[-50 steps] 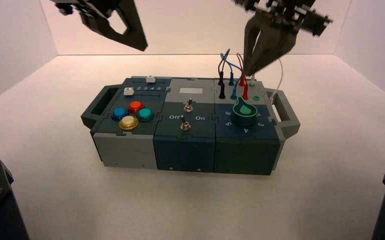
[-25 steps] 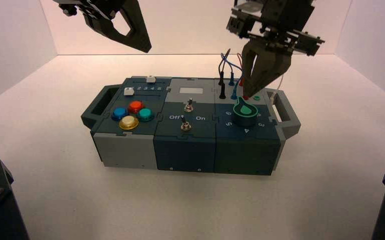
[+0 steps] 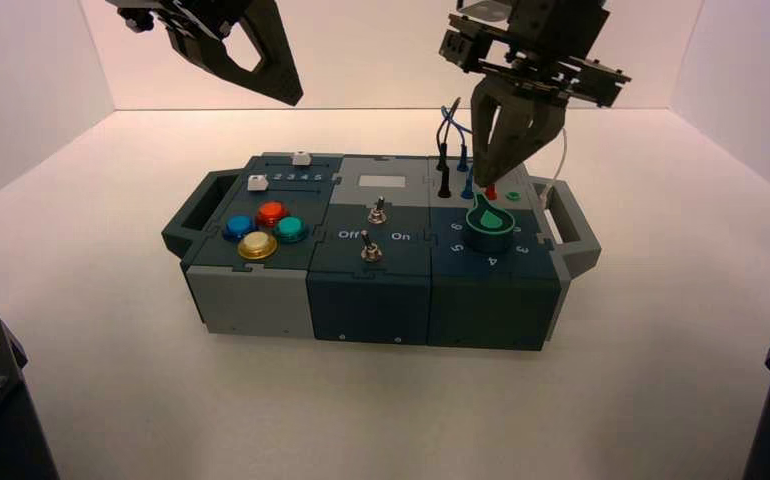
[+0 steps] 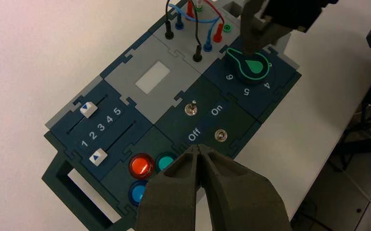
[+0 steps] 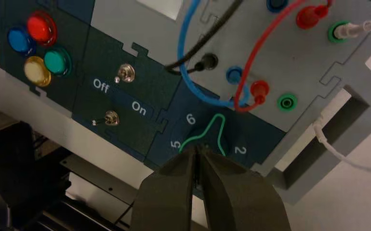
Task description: Turn the knob to position 2.
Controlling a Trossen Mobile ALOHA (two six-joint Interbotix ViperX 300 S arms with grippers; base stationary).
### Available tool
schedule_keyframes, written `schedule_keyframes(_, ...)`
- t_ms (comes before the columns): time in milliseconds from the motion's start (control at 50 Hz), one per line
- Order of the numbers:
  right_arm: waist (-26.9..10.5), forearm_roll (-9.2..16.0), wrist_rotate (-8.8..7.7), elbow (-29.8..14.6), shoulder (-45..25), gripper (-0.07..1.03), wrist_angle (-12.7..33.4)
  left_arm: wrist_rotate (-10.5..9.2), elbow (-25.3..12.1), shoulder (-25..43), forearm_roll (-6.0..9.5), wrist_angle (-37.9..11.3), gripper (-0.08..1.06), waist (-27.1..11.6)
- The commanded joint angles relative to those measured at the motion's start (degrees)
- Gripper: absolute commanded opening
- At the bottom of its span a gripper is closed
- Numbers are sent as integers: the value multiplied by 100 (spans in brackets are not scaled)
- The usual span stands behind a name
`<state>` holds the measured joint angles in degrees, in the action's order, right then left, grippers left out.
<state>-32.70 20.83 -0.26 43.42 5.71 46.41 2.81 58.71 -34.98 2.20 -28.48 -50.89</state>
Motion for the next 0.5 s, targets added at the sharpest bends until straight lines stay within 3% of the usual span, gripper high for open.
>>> schedule_keyframes(20, -26, 26, -9, -220, -44, -2, -26, 18, -167, -26, -18, 26, -3, -18)
schedule_keyframes(500, -26, 18, -53, -483, -475, -2, -18, 44, -167, -53, -26, 0, -3, -26)
